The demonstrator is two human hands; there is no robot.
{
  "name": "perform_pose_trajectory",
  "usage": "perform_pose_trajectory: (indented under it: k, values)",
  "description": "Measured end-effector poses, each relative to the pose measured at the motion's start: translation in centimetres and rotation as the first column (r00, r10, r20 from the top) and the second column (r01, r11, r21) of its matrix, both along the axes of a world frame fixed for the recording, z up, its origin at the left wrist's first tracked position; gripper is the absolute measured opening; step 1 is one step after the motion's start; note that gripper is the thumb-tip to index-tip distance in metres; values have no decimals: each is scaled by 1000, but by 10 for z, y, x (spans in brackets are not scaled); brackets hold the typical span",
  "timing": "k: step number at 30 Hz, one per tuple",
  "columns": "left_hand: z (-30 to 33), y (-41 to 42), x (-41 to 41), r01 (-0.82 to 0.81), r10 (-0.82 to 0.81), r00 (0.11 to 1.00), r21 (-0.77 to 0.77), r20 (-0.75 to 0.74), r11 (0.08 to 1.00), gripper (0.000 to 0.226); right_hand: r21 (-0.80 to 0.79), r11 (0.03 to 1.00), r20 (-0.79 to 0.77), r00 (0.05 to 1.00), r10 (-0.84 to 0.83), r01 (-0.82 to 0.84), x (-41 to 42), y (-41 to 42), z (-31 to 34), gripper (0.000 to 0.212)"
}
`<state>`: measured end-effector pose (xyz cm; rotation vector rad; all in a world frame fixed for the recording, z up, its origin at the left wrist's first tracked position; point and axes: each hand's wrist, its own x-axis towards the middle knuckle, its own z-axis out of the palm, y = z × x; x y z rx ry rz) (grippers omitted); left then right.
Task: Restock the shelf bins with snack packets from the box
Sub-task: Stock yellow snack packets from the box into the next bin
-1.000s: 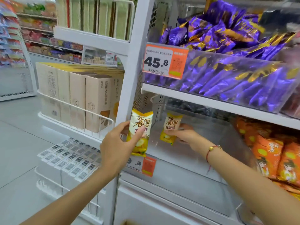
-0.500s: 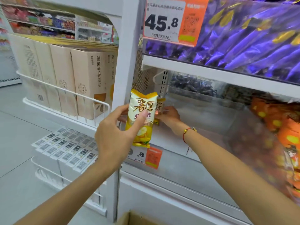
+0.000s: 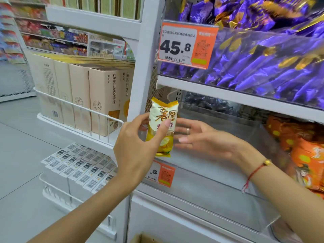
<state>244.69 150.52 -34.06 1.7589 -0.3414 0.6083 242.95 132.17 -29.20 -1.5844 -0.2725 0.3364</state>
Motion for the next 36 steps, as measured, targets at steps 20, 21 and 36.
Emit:
perform_pose_trajectory:
  k: [20, 21, 36]
  values:
    - [-25, 18, 44, -211, 108, 952, 362, 286, 908, 73, -488, 636, 223, 790, -571, 598, 101, -13, -57, 46]
    - [-24, 17, 44, -220, 116, 950, 355, 291, 909, 72, -508, 597, 259, 771, -582, 621, 105, -11, -63, 46]
    - [-31, 8, 47, -271, 175, 939, 322, 298, 907, 71, -448, 490, 416, 660, -626, 748, 106, -1, -82, 54]
